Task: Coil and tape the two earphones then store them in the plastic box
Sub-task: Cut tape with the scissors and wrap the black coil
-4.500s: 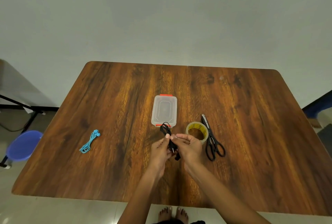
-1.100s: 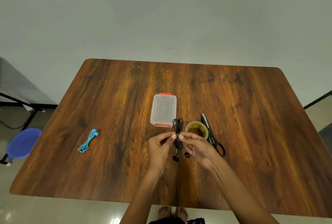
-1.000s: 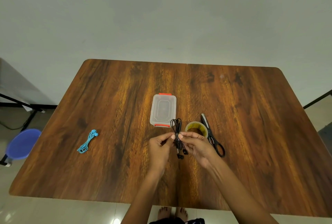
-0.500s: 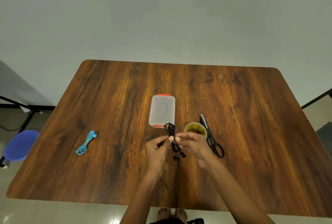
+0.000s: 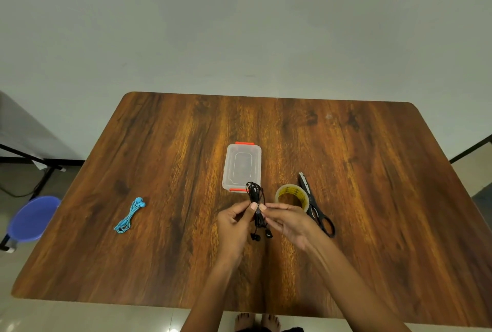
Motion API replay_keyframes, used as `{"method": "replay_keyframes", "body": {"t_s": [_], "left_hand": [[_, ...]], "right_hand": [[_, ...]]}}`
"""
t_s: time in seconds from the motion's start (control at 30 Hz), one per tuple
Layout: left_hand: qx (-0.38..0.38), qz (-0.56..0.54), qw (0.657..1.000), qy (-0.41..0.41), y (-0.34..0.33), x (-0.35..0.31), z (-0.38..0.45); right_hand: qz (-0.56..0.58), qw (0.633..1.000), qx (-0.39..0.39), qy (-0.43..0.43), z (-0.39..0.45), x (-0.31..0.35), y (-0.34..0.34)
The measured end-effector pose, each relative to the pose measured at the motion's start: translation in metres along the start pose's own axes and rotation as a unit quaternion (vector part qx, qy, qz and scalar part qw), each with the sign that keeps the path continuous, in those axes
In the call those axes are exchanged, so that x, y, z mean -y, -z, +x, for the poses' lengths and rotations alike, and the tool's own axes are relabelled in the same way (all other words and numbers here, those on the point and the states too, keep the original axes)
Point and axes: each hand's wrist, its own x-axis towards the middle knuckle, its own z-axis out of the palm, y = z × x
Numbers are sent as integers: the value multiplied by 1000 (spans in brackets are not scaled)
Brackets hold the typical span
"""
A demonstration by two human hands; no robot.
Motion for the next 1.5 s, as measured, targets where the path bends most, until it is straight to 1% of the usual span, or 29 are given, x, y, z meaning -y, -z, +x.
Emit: {"method": "replay_keyframes", "body": {"t_s": [0.13, 0.2, 0.27, 0.37, 0.4, 0.47, 0.57, 0.67, 0.87, 1.0, 1.07, 1.13, 1.23, 1.33, 1.4, 1.5], "left_hand": [[18, -11, 1000, 18, -1, -2, 2], [29, -17, 999, 29, -1, -1, 1], [22, -31, 999, 27, -2, -2, 1], [-13, -66, 997, 26, -4, -4, 2], [-20, -74, 997, 30, -5, -3, 2], [-28, -77, 996, 34, -5, -1, 2], [-31, -83, 996, 30, -6, 0, 2], [-29, -87, 995, 25, -5, 0, 2], [-43, -67, 997, 18, -6, -2, 2], [-44, -46, 998, 19, -7, -2, 3], [-35, -44, 998, 21, -6, -4, 3], [-10, -38, 999, 23, -5, -6, 3], [27, -37, 998, 44, -3, -9, 5], [47, -44, 996, 63, -1, -9, 8], [49, -58, 995, 65, 0, -8, 9], [34, -77, 994, 66, -2, -6, 9]], "right_hand": [[30, 999, 23, -36, -2, 5, 2], [17, 999, 27, -27, -4, 7, 2], [-25, 999, -6, 31, -5, 6, 0], [-78, 983, -79, 148, -7, -1, -4], [-99, 975, -85, 177, -8, -3, -5], [-141, 963, -73, 219, -9, -5, -6], [-170, 952, -48, 250, -9, -5, -7], [-189, 944, -41, 265, -8, -5, -8], [-218, 936, -26, 276, -6, -4, -9], [-228, 939, -8, 257, -6, -1, -8], [-218, 950, 4, 223, -6, 3, -6], [-198, 964, 15, 175, -5, 5, -4], [-142, 985, 40, 84, -6, 7, 0], [-60, 995, 84, 8, -6, 10, 4], [-8, 994, 102, -23, -4, 11, 7], [16, 993, 105, -53, -3, 8, 9]]}}
